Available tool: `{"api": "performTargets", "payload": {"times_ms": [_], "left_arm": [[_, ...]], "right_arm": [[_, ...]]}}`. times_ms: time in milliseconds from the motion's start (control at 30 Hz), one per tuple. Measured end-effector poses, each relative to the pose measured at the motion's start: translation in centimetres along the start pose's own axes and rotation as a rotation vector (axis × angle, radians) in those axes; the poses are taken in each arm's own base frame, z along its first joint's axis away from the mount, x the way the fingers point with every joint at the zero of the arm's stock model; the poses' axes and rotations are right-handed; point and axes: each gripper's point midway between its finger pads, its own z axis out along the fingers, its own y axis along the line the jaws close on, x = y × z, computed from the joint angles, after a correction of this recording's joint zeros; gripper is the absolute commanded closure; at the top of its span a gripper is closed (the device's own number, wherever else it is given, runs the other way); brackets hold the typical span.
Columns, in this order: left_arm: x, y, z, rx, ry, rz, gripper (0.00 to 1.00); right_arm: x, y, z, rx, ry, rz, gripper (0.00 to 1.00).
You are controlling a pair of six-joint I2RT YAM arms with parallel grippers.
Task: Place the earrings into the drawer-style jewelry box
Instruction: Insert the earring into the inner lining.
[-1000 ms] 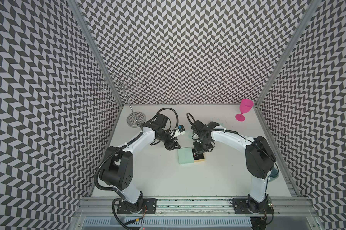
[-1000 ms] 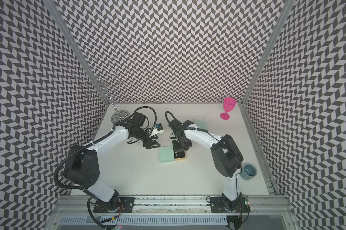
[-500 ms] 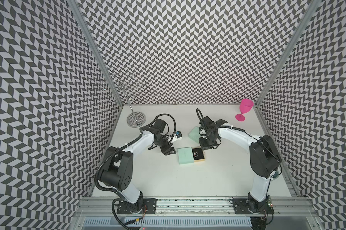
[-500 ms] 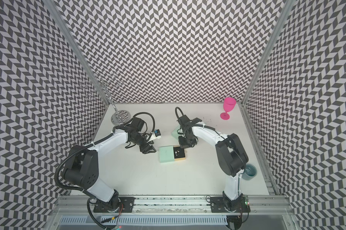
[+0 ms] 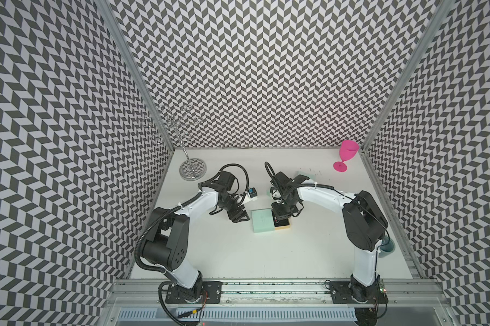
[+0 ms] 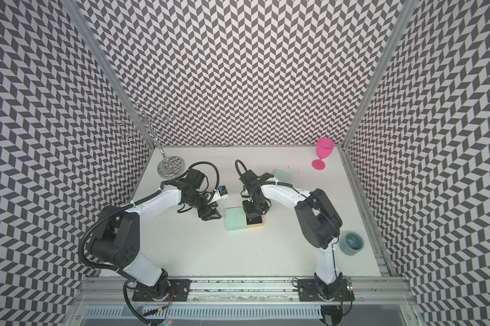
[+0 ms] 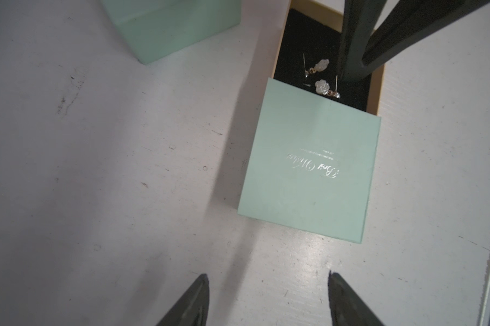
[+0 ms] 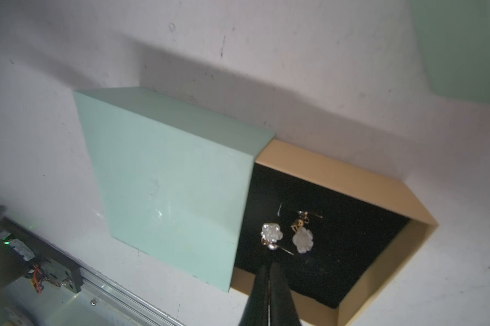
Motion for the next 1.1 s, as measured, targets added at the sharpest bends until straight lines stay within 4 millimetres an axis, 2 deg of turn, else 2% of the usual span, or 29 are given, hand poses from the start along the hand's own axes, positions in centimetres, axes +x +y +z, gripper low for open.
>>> {"api": "performTargets", "payload": {"times_ms": [500, 1100], "left_arm": [[-0.3, 0.0, 0.0, 0.001, -0.013, 0.001, 0.32], [-0.4, 0.0, 0.0, 0.003, -0.018, 0.000, 0.32]], "right_arm": [[0.2, -1.4, 1.3, 0.063, 0.009, 0.007, 0.93], [0.5, -1.5, 1.8, 0.062, 0.014, -0.012, 0.93]]}}
